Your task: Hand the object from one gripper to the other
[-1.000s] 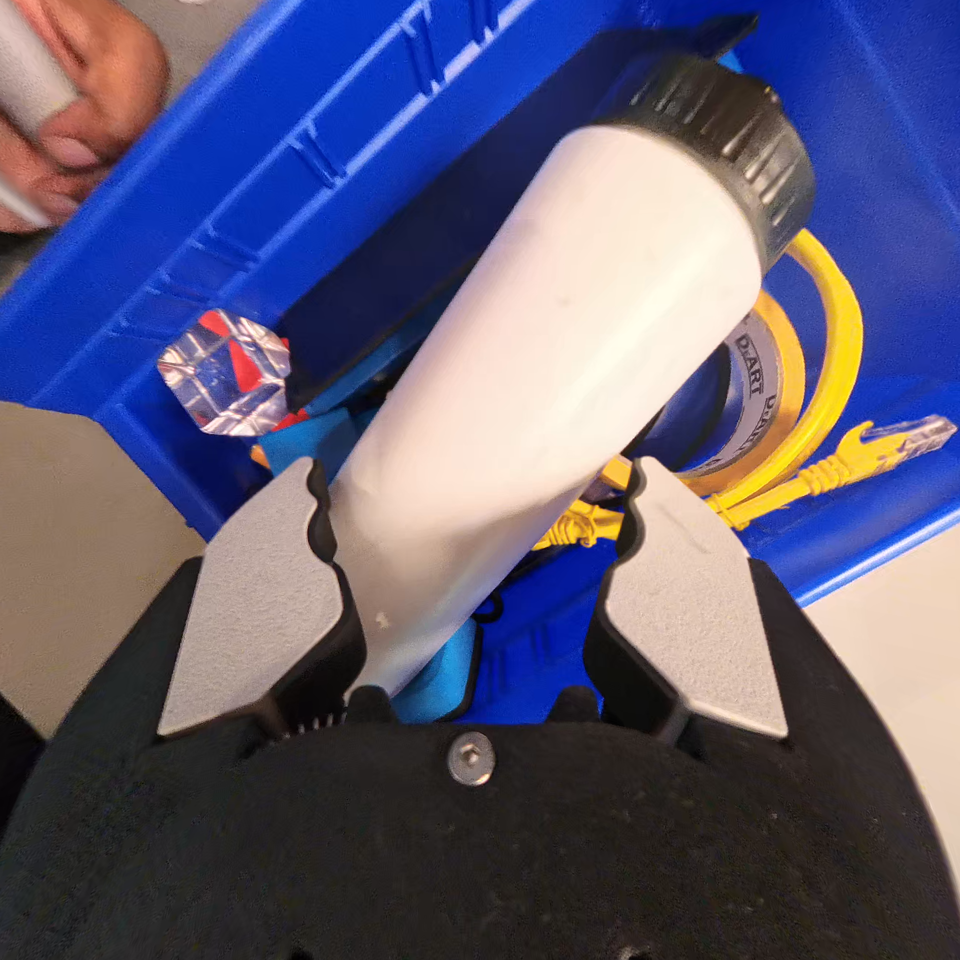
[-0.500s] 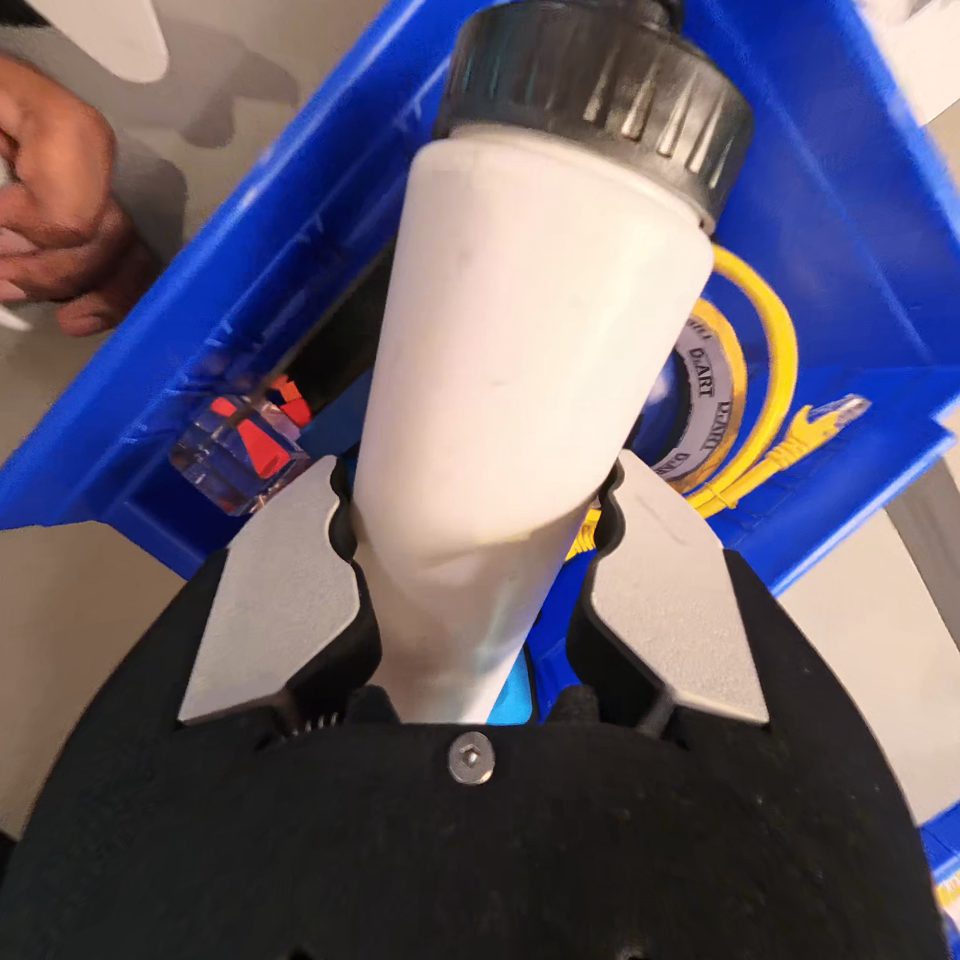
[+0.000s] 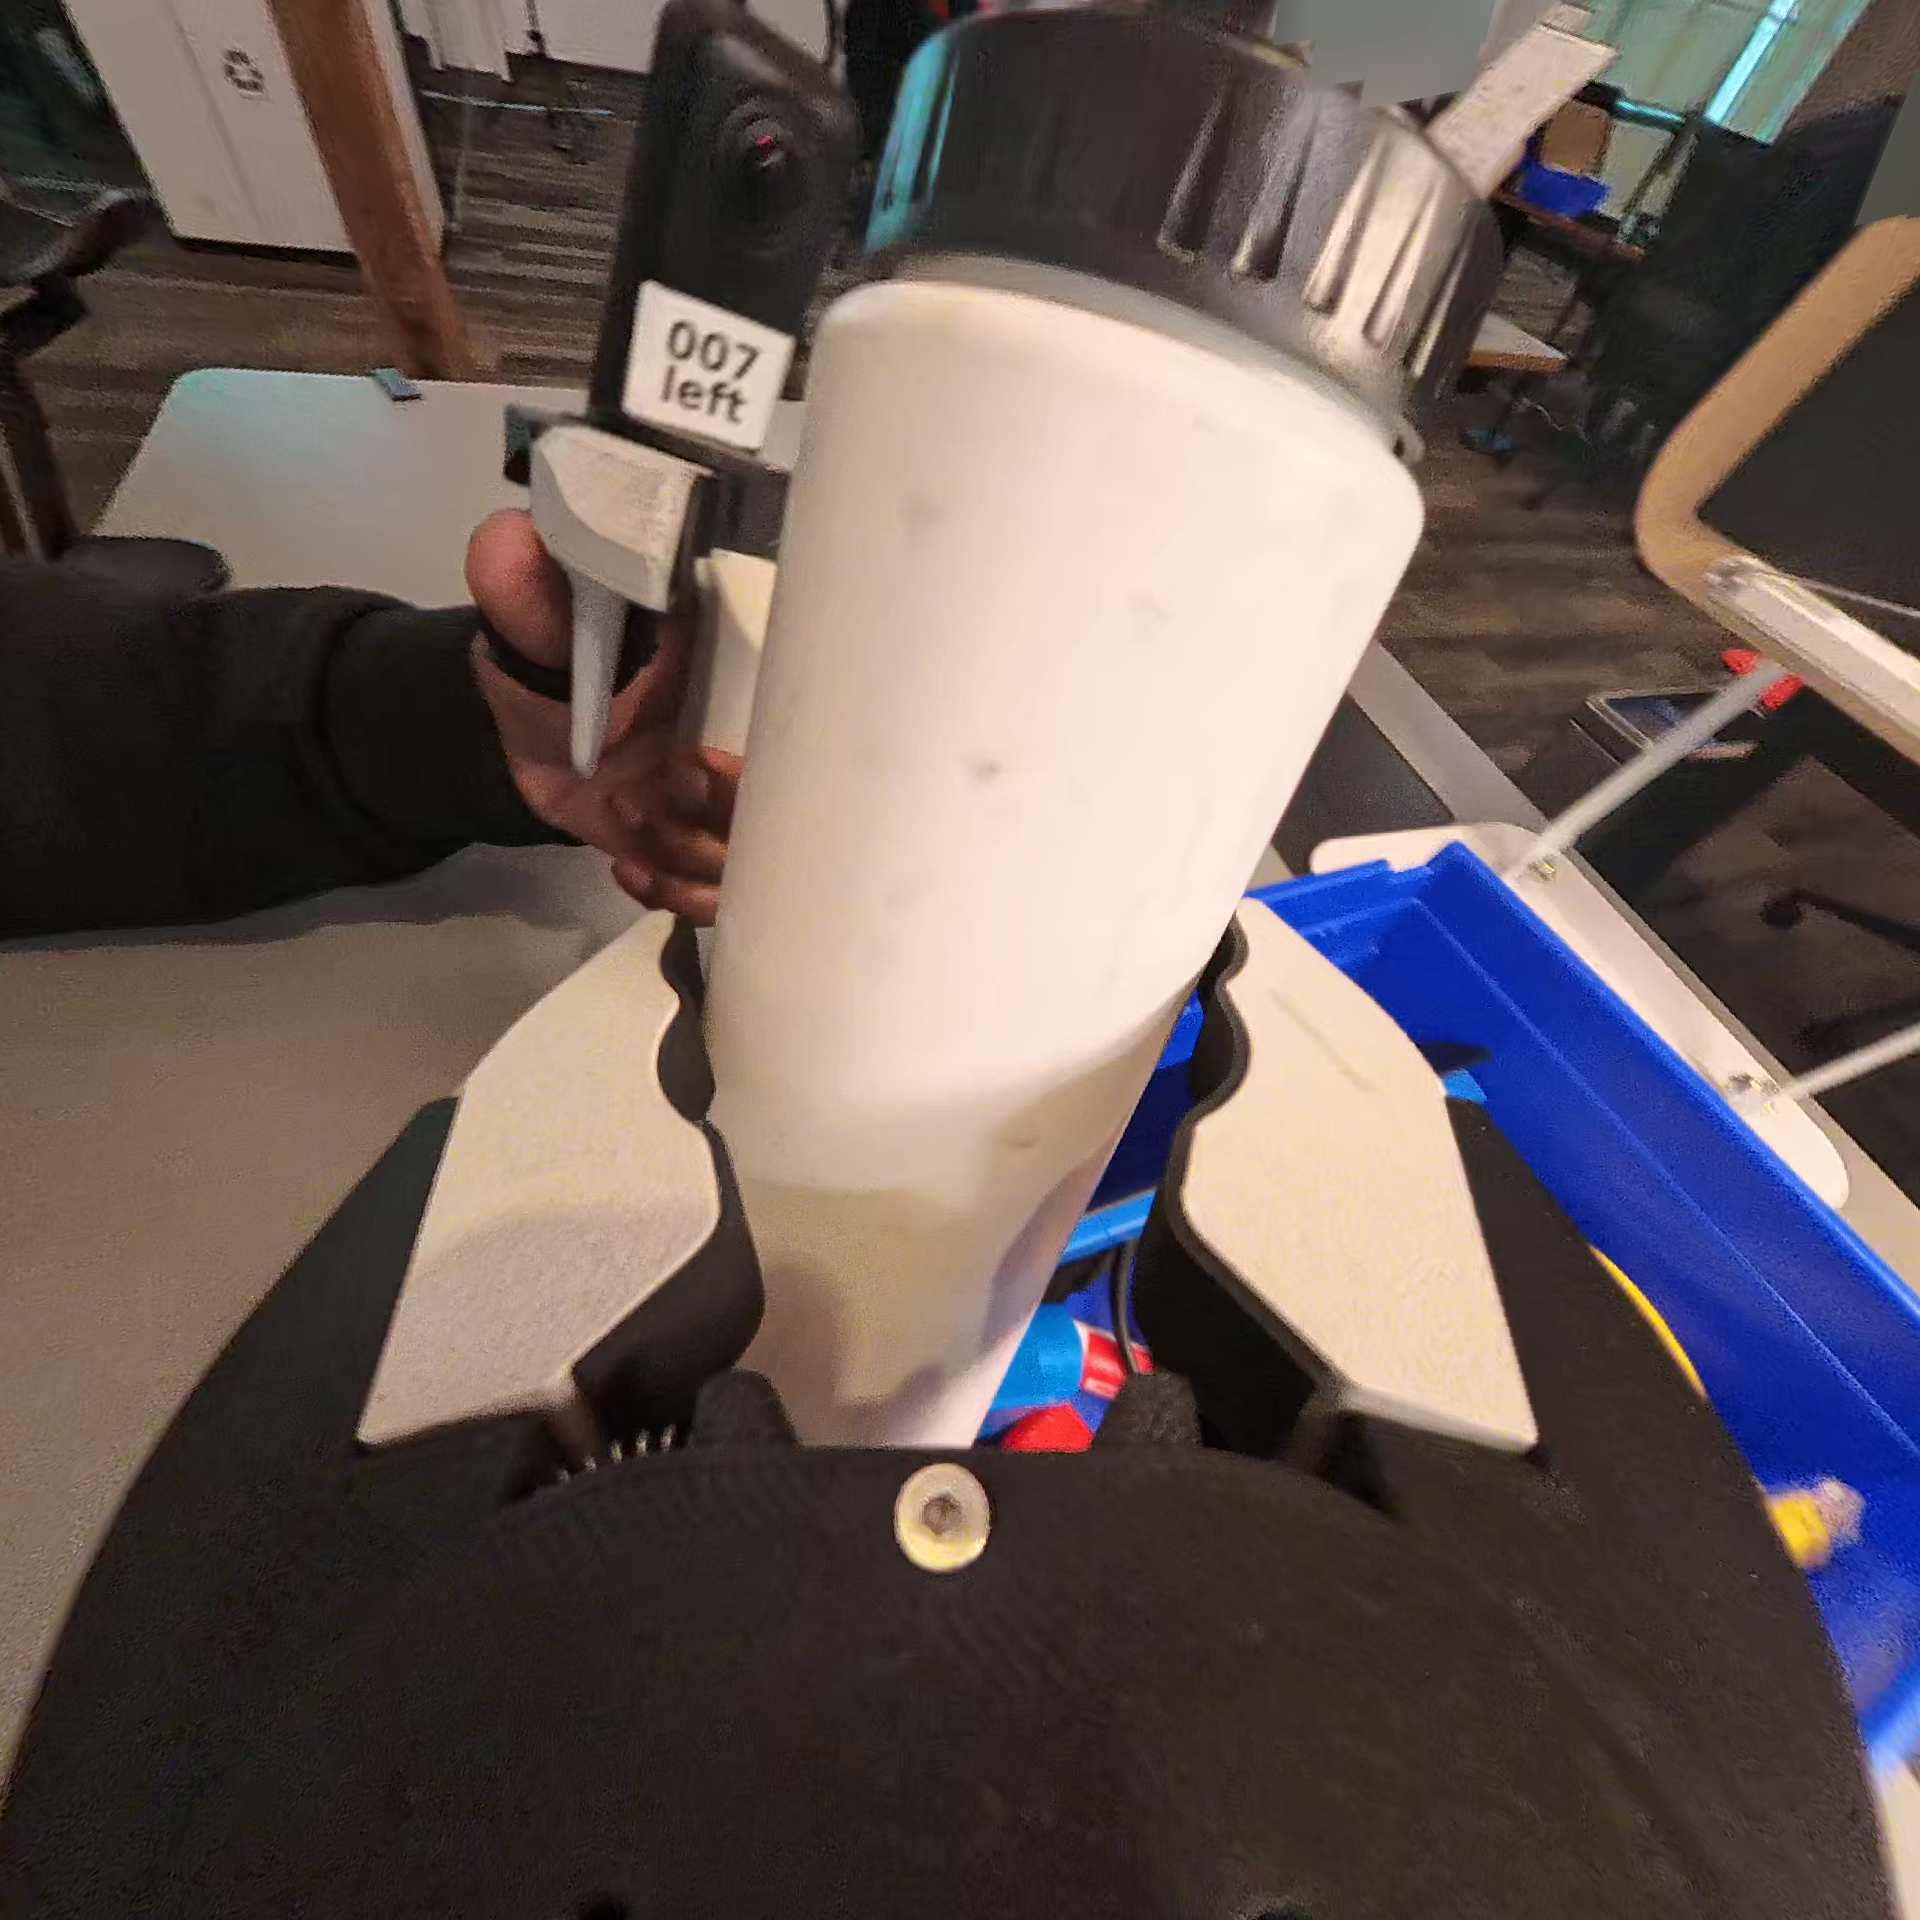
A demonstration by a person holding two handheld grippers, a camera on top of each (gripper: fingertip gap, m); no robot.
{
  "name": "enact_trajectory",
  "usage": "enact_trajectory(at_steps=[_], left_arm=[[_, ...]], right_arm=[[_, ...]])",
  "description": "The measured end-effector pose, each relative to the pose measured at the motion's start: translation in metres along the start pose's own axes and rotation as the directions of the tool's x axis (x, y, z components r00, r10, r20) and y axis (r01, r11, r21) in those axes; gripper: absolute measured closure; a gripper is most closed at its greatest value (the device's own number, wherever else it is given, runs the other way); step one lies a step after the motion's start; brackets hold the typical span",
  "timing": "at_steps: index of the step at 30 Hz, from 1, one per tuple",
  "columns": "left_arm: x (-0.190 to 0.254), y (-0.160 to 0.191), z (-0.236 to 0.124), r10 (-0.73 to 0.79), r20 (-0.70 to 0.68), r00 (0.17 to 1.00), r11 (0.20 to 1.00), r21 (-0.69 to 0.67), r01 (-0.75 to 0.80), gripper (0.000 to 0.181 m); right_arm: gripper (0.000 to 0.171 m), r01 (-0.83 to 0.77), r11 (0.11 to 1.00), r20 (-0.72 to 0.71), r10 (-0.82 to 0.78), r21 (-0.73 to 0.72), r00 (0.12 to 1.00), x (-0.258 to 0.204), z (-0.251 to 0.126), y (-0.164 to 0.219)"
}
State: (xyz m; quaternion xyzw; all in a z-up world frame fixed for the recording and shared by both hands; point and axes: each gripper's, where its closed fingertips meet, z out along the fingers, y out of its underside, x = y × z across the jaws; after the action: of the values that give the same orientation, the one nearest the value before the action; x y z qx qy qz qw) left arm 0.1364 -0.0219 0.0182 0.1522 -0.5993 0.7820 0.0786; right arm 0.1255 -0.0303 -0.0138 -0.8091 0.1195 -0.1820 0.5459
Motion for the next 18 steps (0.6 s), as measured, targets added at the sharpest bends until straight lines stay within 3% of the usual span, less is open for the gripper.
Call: enact_trajectory(at_steps=[7,10,18], left_arm=[[0.02,0.024,0.018,-0.011,-0.047,0.999,0.986,-0.166,0.003,0.054],[0.028,0.025,0.022,-0.009,-0.074,0.997,0.991,-0.135,-0.001,0.074],[0.016,0.021,0.024,0.09,0.056,0.994,0.992,-0.099,-0.084,0.077]], right_arm=[[0.08,0.106,0.994,0.04,-0.106,0.0,0.994,-0.024,0.02,-0.007],[0.08,0.147,0.988,-0.031,-0.149,-0.049,0.988,-0.02,0.022,-0.006],[0.085,0.2,0.971,-0.168,-0.22,-0.13,0.961,-0.01,0.014,-0.004]])
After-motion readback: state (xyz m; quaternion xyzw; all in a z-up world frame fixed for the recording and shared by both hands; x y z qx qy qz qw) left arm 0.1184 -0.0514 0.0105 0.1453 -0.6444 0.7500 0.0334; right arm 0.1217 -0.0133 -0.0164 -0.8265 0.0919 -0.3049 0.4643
